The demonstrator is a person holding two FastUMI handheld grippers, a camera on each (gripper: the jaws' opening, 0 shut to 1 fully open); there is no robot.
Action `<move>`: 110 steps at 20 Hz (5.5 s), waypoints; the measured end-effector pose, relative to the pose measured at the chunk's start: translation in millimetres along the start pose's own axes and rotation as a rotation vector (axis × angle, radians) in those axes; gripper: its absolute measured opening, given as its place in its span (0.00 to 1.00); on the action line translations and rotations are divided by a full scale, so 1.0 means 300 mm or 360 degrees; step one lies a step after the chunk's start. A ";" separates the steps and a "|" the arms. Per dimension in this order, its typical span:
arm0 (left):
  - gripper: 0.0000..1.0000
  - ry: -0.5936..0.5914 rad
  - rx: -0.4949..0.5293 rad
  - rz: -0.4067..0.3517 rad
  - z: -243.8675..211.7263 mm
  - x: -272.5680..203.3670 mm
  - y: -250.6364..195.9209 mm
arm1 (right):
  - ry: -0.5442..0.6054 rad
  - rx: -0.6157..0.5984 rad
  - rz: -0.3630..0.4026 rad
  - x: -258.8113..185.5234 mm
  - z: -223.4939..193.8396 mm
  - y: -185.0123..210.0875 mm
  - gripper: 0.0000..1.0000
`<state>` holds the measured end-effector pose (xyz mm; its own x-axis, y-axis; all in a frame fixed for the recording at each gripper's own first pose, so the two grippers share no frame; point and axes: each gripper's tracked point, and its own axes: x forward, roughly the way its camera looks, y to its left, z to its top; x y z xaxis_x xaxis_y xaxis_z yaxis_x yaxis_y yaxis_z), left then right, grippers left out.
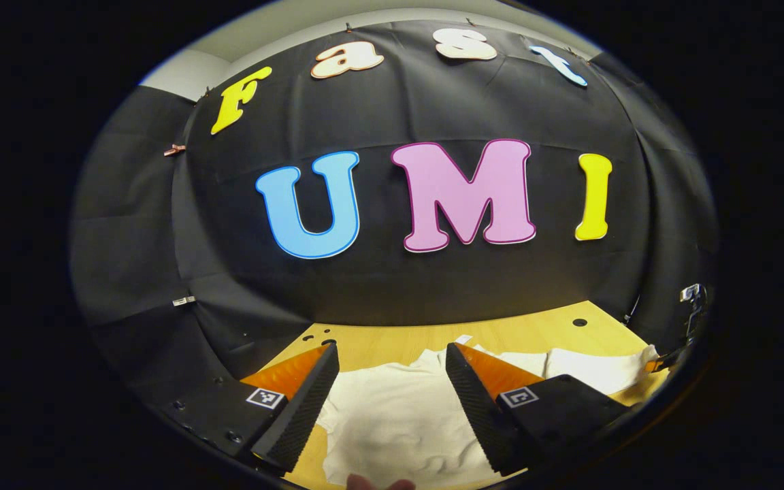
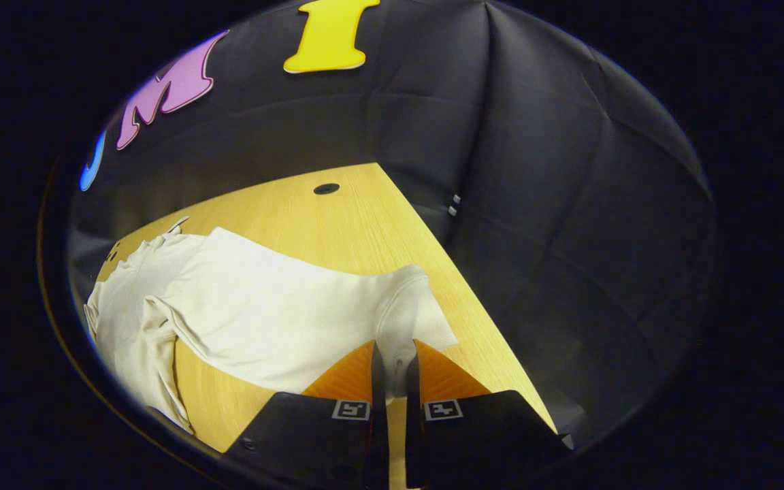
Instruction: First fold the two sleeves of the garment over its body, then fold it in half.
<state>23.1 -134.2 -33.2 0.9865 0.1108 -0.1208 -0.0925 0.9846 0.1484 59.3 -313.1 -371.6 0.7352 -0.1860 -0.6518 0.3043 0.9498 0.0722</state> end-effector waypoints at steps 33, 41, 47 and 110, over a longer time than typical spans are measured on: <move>0.99 0.0022 -0.0202 0.0053 -0.272 0.082 0.876 | -0.0574 -0.0165 0.0534 -0.667 0.395 1.399 0.14; 0.98 0.0144 -0.0203 0.0231 -0.450 0.091 1.085 | -0.0470 -0.0318 0.0779 -0.592 0.299 1.744 0.14; 0.99 0.0265 -0.0230 0.0342 -0.625 0.107 1.201 | -0.0282 -0.0481 0.0814 -0.490 0.126 1.904 0.14; 0.16 0.0622 -0.0225 0.0264 -0.675 0.325 1.056 | 0.0005 -0.0135 0.0666 -0.583 -0.100 1.242 0.87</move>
<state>62.6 215.9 -196.7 0.8339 0.2846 -0.4728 -0.2894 0.9550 0.0644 25.9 80.9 -253.5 0.7830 0.2203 -0.5817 -0.0706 0.9606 0.2688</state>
